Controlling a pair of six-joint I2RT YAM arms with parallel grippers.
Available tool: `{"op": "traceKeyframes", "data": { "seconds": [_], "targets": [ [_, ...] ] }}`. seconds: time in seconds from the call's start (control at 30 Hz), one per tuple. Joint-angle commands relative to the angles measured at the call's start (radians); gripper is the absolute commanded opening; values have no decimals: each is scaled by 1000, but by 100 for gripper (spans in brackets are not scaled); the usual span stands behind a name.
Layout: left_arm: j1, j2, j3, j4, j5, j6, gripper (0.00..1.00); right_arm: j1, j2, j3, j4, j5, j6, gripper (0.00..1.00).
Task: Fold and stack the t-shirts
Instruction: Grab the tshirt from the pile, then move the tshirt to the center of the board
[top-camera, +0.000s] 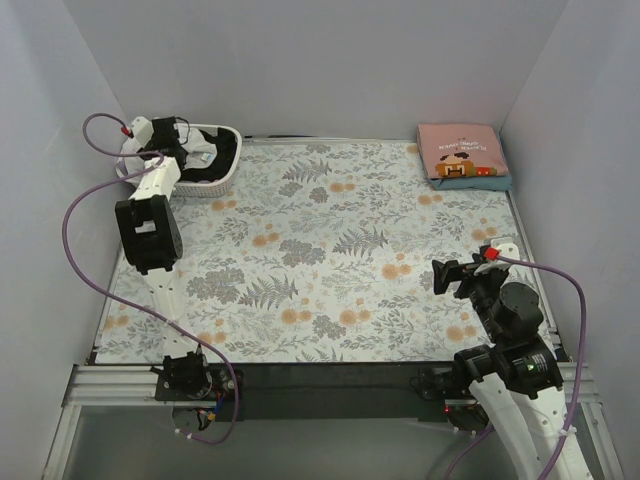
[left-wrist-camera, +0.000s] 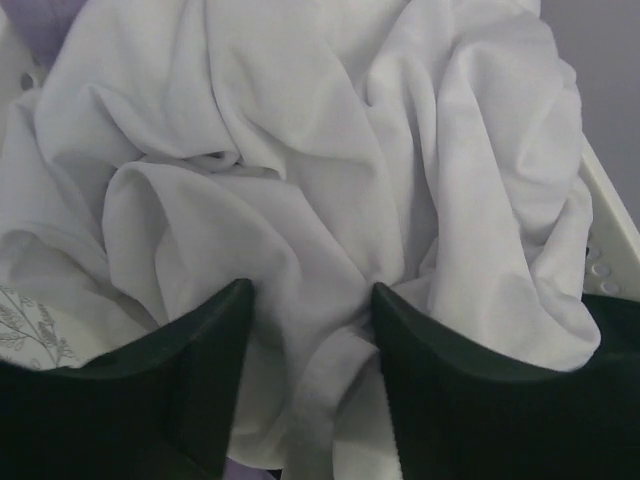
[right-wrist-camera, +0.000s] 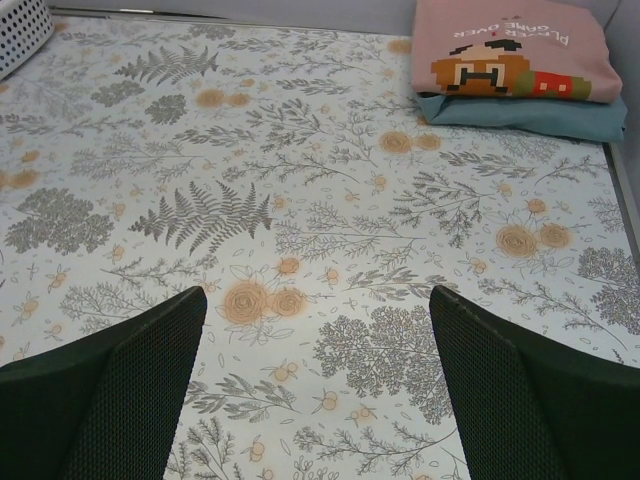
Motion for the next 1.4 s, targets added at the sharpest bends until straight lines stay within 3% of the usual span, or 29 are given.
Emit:
{"op": "traceKeyframes", "data": {
  "seconds": [0.0,0.03,0.07,0.13,0.4,0.53,0.67,0.77,0.9,0.93,1.0,1.03,1.1,1.17,1.23,1.37],
  "targets": [
    [7,-20,31,25,-9,19,42,5,11,19,19,-18,-17,98],
    [7,-29,27,31,-4,26,20,5,14,19,21,-19,-17,98],
    [7,-37,27,37,8,42,9,7,14,19,19,-19,-19,98],
    [2,-86,37,45,49,85,0,5,17,19,19,-22,-19,98],
    [-119,-328,31,147,86,198,0,5,22,18,21,-36,-19,97],
    [-332,-417,28,150,225,283,0,7,13,19,22,-33,-19,97],
    [-488,-494,25,152,522,267,0,5,-1,19,22,-27,-19,97],
    [-607,-551,-2,132,601,302,0,5,-10,21,22,-25,-19,97],
    [-687,-665,-165,114,594,355,0,7,-21,24,27,-27,-25,98],
    [-687,-722,-278,114,573,361,1,5,-21,27,27,-33,-25,98],
    [-687,-794,-389,115,443,393,1,7,-10,45,19,-60,-19,98],
    [-687,-875,-456,117,390,407,2,5,-4,55,12,-68,-10,98],
    [-687,-946,-645,153,260,427,25,5,17,82,5,-117,7,98],
    [-682,-1023,-814,187,41,421,51,5,49,108,5,-156,15,98],
    [-661,-1051,-897,201,-89,398,59,5,123,148,21,-209,25,98],
    [-644,-1092,-995,80,-110,193,65,7,308,196,31,-269,71,98]
  ]
}}
